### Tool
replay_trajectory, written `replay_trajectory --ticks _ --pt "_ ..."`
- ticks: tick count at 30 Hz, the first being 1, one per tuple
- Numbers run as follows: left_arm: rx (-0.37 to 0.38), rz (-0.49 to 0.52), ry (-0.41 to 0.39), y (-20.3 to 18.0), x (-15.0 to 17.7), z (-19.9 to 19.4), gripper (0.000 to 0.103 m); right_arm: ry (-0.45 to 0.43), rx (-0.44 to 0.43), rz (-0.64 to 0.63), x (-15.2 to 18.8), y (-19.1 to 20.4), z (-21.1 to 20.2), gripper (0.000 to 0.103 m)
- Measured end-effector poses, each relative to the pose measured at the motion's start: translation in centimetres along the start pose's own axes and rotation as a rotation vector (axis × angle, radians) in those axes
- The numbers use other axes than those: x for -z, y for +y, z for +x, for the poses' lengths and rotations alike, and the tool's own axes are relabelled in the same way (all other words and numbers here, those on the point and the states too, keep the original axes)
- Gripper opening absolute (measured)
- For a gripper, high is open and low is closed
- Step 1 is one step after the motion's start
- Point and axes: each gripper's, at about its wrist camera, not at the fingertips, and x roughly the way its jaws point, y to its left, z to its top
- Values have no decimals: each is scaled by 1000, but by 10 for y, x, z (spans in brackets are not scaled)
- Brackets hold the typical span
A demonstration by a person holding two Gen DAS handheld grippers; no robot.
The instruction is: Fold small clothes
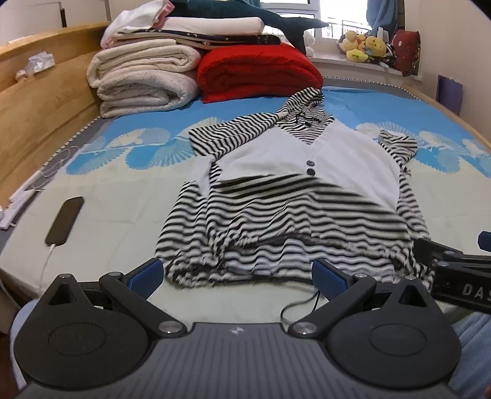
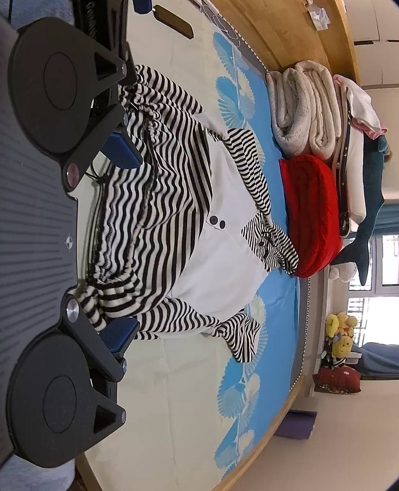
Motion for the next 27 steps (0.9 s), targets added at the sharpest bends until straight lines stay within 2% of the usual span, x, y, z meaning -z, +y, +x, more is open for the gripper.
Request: replay_trajectory --ticks 4,6,9,11,15,20,23,27 --pt "38 -43 -21 11 -41 27 103 -22 22 55 -26 -31 22 102" --pt "43 -48 -67 15 -68 43 103 -12 20 205 -48 -69 43 102" --pt "48 -32 -118 14 -117 83 103 29 24 500 -76 -137 90 102" --pt "60 -33 -125 11 -147 114 103 33 27 579 -91 -165 121 102" --pt "96 -91 -98 7 -204 196 103 44 -4 621 -128 -210 202 100" --pt "55 -156 -67 -4 -252 299 103 12 83 618 -187 -259 304 100" --pt "13 -150 -43 -19 -272 355 103 37 120 607 -216 -273 363 100" --pt "-11 -86 -24 -50 -291 409 103 87 90 560 -246 -260 434 100"
